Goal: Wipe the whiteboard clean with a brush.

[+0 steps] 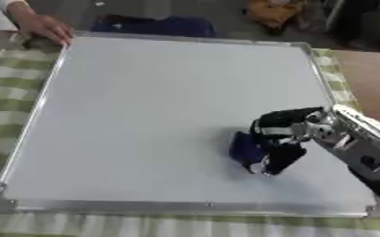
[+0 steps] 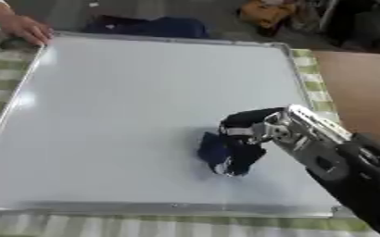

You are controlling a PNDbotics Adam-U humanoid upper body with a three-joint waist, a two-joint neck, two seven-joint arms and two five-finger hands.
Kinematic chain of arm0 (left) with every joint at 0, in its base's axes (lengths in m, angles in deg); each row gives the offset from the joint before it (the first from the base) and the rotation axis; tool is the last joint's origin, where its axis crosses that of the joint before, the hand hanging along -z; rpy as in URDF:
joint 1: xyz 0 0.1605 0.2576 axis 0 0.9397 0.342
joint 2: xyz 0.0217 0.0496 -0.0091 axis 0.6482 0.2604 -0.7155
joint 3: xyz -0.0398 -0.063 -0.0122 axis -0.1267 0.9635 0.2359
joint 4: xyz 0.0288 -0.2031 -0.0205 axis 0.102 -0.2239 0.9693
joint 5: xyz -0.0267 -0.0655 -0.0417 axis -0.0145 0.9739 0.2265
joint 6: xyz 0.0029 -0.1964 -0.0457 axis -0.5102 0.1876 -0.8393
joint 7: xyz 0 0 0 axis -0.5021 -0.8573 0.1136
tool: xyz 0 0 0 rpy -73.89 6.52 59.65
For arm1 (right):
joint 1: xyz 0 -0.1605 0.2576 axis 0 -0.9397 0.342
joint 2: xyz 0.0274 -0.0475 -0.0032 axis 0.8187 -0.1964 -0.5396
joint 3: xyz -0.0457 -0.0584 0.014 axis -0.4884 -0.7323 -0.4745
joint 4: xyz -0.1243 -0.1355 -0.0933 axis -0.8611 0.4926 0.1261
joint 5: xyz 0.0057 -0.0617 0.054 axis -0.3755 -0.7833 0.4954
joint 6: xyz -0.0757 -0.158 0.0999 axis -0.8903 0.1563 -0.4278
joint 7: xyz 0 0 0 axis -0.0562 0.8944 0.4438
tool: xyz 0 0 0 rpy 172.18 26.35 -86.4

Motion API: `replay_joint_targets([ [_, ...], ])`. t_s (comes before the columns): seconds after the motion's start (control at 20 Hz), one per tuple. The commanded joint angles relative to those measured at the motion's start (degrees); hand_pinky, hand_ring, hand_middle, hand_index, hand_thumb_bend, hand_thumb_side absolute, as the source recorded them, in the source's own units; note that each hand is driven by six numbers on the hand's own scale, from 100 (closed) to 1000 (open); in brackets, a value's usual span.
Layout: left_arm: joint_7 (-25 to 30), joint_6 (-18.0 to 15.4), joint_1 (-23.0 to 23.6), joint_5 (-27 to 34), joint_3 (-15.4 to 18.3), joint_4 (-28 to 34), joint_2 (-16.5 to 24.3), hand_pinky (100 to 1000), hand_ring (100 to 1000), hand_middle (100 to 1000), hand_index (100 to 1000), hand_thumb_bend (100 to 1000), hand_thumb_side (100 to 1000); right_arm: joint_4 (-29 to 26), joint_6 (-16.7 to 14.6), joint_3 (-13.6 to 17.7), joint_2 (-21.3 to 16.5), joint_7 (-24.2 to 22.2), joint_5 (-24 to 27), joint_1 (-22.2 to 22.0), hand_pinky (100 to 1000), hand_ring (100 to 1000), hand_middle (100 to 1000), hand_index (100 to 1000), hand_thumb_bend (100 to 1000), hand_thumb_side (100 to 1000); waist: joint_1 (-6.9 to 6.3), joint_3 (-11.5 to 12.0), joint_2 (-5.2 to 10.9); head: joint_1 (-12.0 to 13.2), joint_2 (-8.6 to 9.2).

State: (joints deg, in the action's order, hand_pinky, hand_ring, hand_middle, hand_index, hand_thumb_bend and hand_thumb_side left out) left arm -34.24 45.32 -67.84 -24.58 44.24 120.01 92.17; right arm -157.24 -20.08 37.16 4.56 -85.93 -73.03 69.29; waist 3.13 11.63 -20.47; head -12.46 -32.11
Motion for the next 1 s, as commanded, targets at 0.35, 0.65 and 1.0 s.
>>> replay_joint_targets([
  [0.35,0.25,-0.1,-0.51,-0.05,-0.04,1.07,0.55,648,798,776,813,200,1000,3.31,0.51,0.71,-1.08,1.58,-3.18,0.46,670,800,723,252,151,608,-0.3,0.01,0.99,-0.17,0.48],
  [0.65,0.27,-0.08,-0.46,-0.09,-0.02,1.07,0.52,647,798,776,813,199,1000,7.82,-0.08,0.88,-0.3,3.07,-5.66,0.76,673,807,729,254,167,583,-0.38,0.18,0.82,-0.28,0.53],
  [1.0,0.32,0.07,-0.35,-0.16,-0.01,1.07,0.5,647,799,777,813,197,1000,12.52,-0.33,1.91,0.39,5.75,-8.68,1.09,674,809,720,253,155,552,-0.43,0.16,0.61,-0.17,0.52],
])
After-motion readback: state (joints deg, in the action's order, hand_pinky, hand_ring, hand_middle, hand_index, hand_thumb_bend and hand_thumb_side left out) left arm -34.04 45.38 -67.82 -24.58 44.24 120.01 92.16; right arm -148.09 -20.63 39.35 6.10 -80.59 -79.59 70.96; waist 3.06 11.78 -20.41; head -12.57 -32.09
